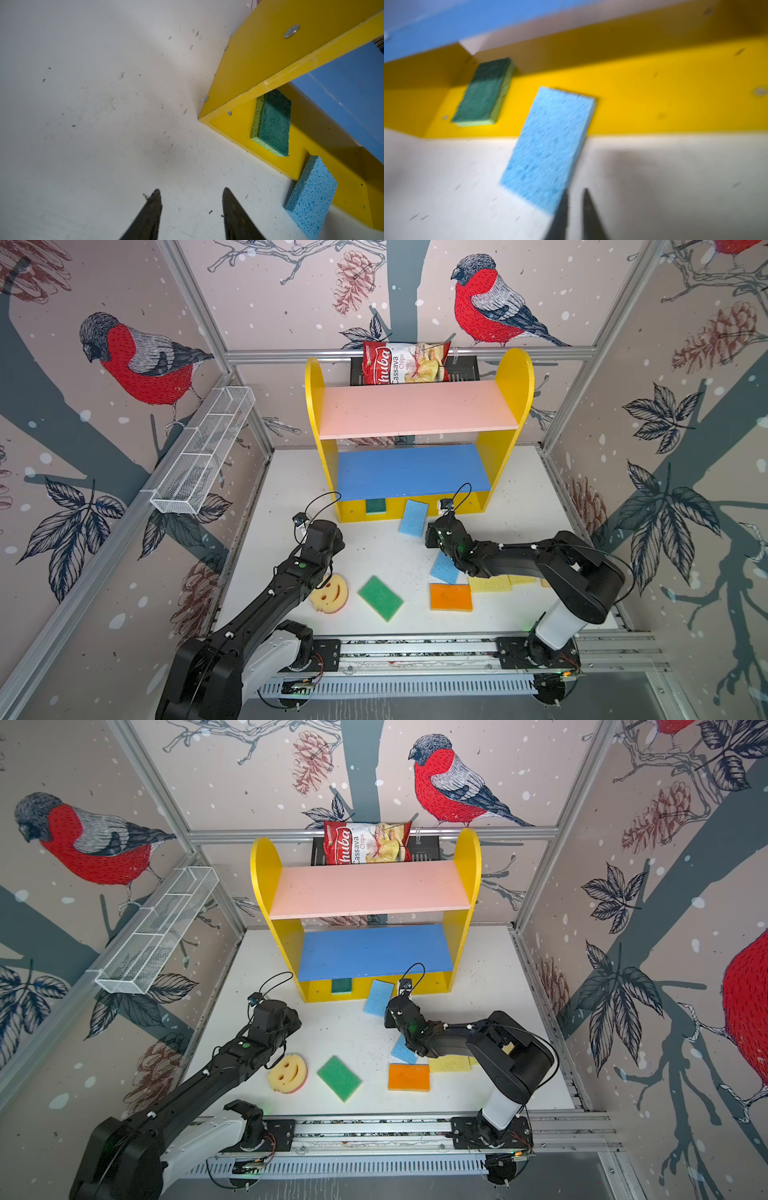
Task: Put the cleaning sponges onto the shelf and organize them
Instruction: 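Tilt the light blue sponge upright with the right gripper, then hold the upright light blue sponge against the shelf beside the green sponge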
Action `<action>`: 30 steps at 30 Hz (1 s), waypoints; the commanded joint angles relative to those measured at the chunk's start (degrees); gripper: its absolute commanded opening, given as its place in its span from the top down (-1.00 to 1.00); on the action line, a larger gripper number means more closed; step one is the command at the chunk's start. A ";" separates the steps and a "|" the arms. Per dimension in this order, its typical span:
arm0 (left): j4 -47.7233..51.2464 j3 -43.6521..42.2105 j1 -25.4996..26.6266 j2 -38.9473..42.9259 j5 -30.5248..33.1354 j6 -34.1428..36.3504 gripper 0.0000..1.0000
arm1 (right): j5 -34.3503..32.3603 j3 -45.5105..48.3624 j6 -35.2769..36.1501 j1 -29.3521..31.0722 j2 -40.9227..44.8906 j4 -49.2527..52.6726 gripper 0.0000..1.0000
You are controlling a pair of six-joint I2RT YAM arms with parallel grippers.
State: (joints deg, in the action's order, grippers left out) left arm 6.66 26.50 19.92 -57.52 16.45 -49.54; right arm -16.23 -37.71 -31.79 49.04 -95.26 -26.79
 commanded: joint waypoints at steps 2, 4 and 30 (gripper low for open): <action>-0.77 0.09 -0.15 -0.49 -0.82 0.58 0.05 | 7.62 1.59 -5.42 2.74 -1.05 -3.36 0.95; -0.78 0.12 -0.15 -0.43 -0.95 0.50 0.04 | 9.87 2.98 -7.74 3.58 -2.62 -6.42 0.95; 0.99 -0.42 -0.15 0.52 -0.45 0.14 0.05 | 14.46 -2.18 -9.08 -4.74 -13.69 -15.39 0.92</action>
State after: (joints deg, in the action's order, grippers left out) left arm 7.05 25.96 19.90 -57.06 16.05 -49.67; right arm -1.74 -40.12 -40.62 44.23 -109.43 -41.78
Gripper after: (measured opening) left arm 0.476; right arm 0.048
